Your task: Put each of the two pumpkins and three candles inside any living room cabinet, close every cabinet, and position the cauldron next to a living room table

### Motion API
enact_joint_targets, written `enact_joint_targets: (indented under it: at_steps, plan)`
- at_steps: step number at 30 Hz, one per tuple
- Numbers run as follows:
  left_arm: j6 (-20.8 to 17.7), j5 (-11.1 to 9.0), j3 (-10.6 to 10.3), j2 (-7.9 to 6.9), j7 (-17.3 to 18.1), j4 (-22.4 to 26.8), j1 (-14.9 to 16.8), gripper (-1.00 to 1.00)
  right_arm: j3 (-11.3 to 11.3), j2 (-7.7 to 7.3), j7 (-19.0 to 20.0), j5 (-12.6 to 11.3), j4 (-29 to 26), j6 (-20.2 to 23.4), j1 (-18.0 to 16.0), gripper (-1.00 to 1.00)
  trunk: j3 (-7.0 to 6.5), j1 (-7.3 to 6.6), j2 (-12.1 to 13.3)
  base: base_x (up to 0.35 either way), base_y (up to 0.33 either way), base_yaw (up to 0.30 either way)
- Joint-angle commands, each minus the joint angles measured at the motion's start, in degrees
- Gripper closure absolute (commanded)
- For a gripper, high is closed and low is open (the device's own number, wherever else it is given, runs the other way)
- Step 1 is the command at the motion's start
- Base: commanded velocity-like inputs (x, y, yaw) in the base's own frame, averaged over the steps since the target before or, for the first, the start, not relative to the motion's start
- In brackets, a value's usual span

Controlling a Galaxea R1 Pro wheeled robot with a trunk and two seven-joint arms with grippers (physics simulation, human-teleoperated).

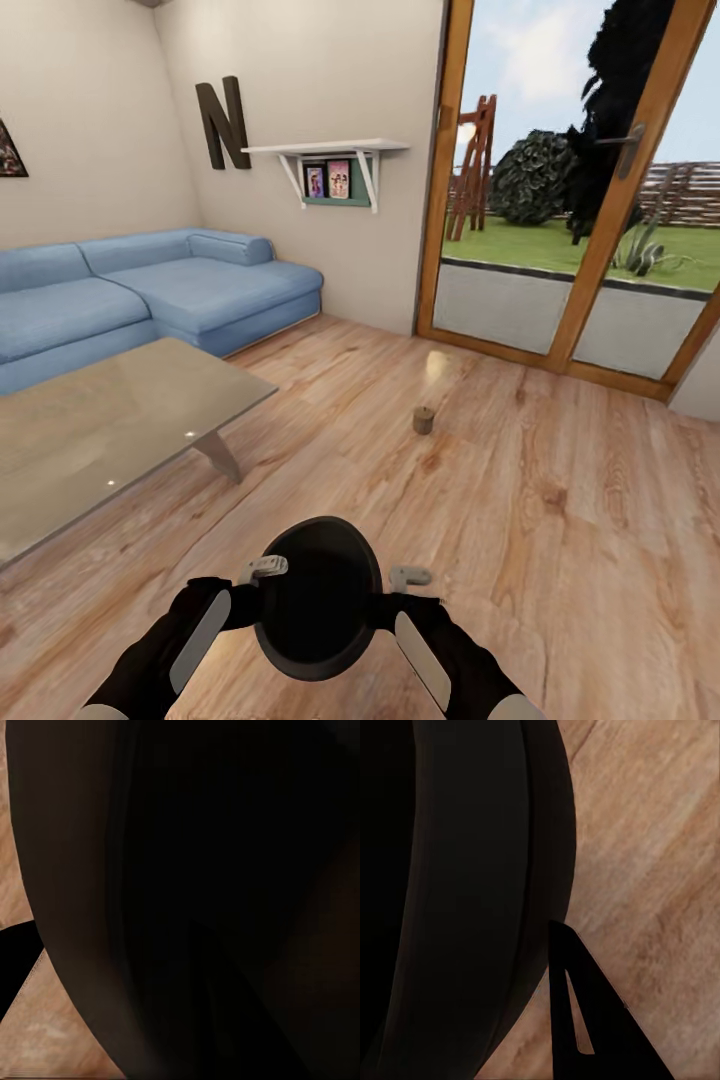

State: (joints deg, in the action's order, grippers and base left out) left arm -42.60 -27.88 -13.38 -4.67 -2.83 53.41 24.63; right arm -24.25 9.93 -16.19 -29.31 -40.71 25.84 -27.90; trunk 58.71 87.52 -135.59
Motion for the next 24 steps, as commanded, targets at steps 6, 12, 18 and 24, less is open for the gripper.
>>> enact_joint_targets:
  at_steps: [6, 12, 18, 24]
  plan:
    - [-0.1, -1.2, -0.2, -0.07, -0.3, 0.0, 0.1, 1.00, -0.5, -0.08, -0.5, -1.1, -0.3, -0.2, 0.0, 1.00, 0.05, -0.02, 0.0, 0.000, 0.000, 0.288]
    - [-0.1, -1.2, -0.2, -0.07, -0.3, 0.0, 0.1, 1.00, -0.5, -0.07, -0.5, -1.1, -0.2, -0.2, 0.0, 1.00, 0.05, -0.02, 0.0, 0.000, 0.000, 0.288]
    - [-0.1, -1.2, -0.2, -0.07, -0.3, 0.0, 0.1, 1.00, -0.6, -0.08, -0.5, -1.1, -0.3, -0.2, 0.0, 1.00, 0.05, -0.02, 0.0, -0.052, 0.000, 0.288]
    - [-0.1, -1.2, -0.2, -0.07, -0.4, 0.0, 0.1, 1.00, -0.6, -0.05, -0.5, -1.1, -0.3, -0.2, 0.0, 1.00, 0.05, -0.02, 0.0, -0.039, 0.000, 0.288]
